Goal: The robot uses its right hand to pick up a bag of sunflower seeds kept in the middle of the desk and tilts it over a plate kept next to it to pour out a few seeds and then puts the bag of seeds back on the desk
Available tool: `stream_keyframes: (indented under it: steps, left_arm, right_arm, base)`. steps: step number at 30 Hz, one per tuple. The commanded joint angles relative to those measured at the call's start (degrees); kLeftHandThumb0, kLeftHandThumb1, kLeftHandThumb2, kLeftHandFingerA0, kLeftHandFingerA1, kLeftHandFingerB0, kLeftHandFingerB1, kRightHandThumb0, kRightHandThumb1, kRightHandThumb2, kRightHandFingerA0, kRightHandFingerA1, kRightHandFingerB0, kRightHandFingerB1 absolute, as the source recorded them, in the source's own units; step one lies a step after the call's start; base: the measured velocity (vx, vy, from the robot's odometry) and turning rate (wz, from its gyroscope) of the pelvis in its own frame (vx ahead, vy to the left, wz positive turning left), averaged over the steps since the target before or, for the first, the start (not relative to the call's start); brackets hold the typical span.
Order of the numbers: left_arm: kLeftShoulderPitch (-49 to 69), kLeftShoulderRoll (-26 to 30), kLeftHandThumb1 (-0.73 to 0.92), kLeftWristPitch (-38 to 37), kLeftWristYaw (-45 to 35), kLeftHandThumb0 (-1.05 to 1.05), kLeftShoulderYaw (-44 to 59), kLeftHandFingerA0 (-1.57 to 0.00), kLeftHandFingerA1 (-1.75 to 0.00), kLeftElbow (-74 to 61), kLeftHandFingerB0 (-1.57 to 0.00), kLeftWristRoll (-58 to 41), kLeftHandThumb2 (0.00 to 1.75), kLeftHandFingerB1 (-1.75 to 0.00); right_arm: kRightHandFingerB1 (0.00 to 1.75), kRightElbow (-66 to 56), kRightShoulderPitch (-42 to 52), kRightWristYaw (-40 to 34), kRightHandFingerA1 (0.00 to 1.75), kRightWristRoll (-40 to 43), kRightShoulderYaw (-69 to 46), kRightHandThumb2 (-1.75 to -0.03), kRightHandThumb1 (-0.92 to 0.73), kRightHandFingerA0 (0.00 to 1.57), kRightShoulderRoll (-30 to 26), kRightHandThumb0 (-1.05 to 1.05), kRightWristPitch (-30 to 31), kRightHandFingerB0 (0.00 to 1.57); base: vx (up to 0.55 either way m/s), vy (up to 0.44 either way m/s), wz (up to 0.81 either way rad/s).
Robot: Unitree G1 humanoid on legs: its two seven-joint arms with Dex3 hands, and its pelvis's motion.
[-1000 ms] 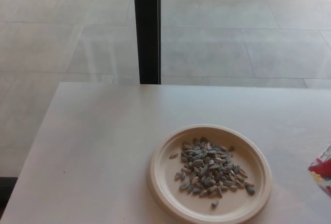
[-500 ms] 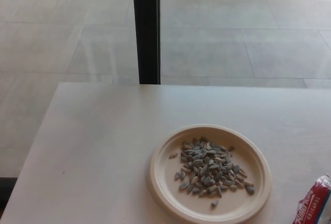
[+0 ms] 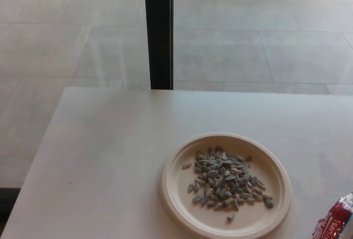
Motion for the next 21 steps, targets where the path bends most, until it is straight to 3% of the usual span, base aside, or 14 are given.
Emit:
stream_keyframes:
  steps: [1,6,7,8,12,13,15,16,17,18,20,21]
  left_arm:
    - [0.4,0.6,0.80,-0.5,0.6,-0.76,-0.5,-0.52,-0.52,0.3,-0.41,0.6,0.64,-0.36]
    - [0.8,0.4,0.78,-0.4,0.5,-0.75,-0.5,-0.52,-0.52,0.1,-0.42,0.1,0.63,-0.38]
    - [0.8,0.4,0.62,-0.4,0.8,-0.79,-0.6,-0.49,-0.62,0.3,-0.33,0.2,1.02,-0.51]
    - [0.9,0.4,0.77,-0.6,0.6,-0.78,-0.6,-0.51,-0.52,0.3,-0.39,0.2,0.63,-0.36]
    - [1.0,0.4,0.76,-0.4,1.0,-0.78,-0.6,-0.53,-0.52,0.3,-0.42,0.2,0.63,-0.37]
    - [0.8,0.4,0.76,-0.3,1.2,-0.80,-0.7,-0.52,-0.53,0.2,-0.41,0.2,0.63,-0.37]
    - [0.9,0.2,0.76,-0.5,0.6,-0.80,-0.6,-0.51,-0.53,0.2,-0.42,0.1,0.63,-0.38]
    - [1.1,0.3,0.74,-0.3,-0.1,-0.81,-0.3,-0.50,-0.52,0.3,-0.41,-0.2,0.63,-0.37]
    - [1.2,0.4,0.73,0.0,-0.4,-0.81,0.0,-0.50,-0.52,0.4,-0.42,-0.5,0.62,-0.38]
    - [1.3,0.4,0.76,-0.1,-0.5,-0.81,0.1,-0.50,-0.52,0.3,-0.40,-0.6,0.63,-0.36]
    - [1.5,0.3,0.76,-0.3,-0.4,-0.80,0.0,-0.50,-0.52,0.2,-0.41,-0.5,0.63,-0.37]
    - [1.5,0.2,0.76,-0.3,-0.4,-0.80,0.1,-0.51,-0.52,0.3,-0.40,-0.5,0.63,-0.36]
  right_arm:
    - [0.00,1.4,-2.5,-1.4,0.21,1.5,-2.7,-0.98,-0.67,0.00,-3.8,-1.05,1.1,0.00]
    - [0.00,2.7,-4.4,-0.1,0.19,1.8,-2.2,-0.97,-0.67,0.00,-6.7,-1.03,0.5,0.00]
    - [0.00,3.1,-5.0,0.4,0.18,0.8,-1.1,-0.98,-0.67,0.00,-8.0,-1.04,-0.3,0.00]
    - [0.00,3.4,-5.4,0.3,0.18,0.4,-0.6,-0.99,-0.67,0.00,-8.6,-1.04,-0.5,0.00]
    - [0.00,3.9,-6.1,1.0,0.20,0.3,0.1,-1.00,-0.67,0.00,-11.5,-1.02,-1.4,0.00]
    - [0.00,4.6,-6.7,1.4,0.00,0.4,0.0,-0.63,-0.76,0.00,-12.7,-0.86,-1.6,0.00]
    - [0.00,5.2,-7.5,2.0,0.00,2.0,-1.4,-0.63,-0.74,0.00,-13.7,-0.85,-0.9,0.00]
    - [0.00,6.1,-7.7,3.3,0.00,2.4,-4.2,-0.75,-0.70,0.00,-17.5,-0.79,-0.5,0.00]
    - [0.00,6.9,-7.1,4.0,0.00,2.6,-5.7,-0.77,-0.70,0.00,-19.3,-0.80,-0.6,0.00]
    - [0.00,7.9,-6.2,4.1,0.18,2.8,-8.0,-0.97,-0.67,0.00,-21.0,-1.01,-0.5,0.00]
    - [0.00,10.5,-4.6,4.4,0.22,3.2,-12.3,-0.96,-0.66,0.00,-23.6,-1.00,-1.8,0.00]
    - [0.00,12.1,-3.7,5.2,0.00,3.7,-14.2,-0.79,-0.65,0.00,-24.6,-0.81,-2.9,0.00]
  base:
    - [0.00,0.000,0.00]
    - [0.00,0.000,0.00]
    - [0.00,0.000,0.00]
    - [0.00,0.000,0.00]
    - [0.00,0.000,0.00]
    - [0.00,0.000,0.00]
    - [0.00,0.000,0.00]
    - [0.00,0.000,0.00]
    - [0.00,0.000,0.00]
    - [0.00,0.000,0.00]
    - [0.00,0.000,0.00]
    - [0.00,0.000,0.00]
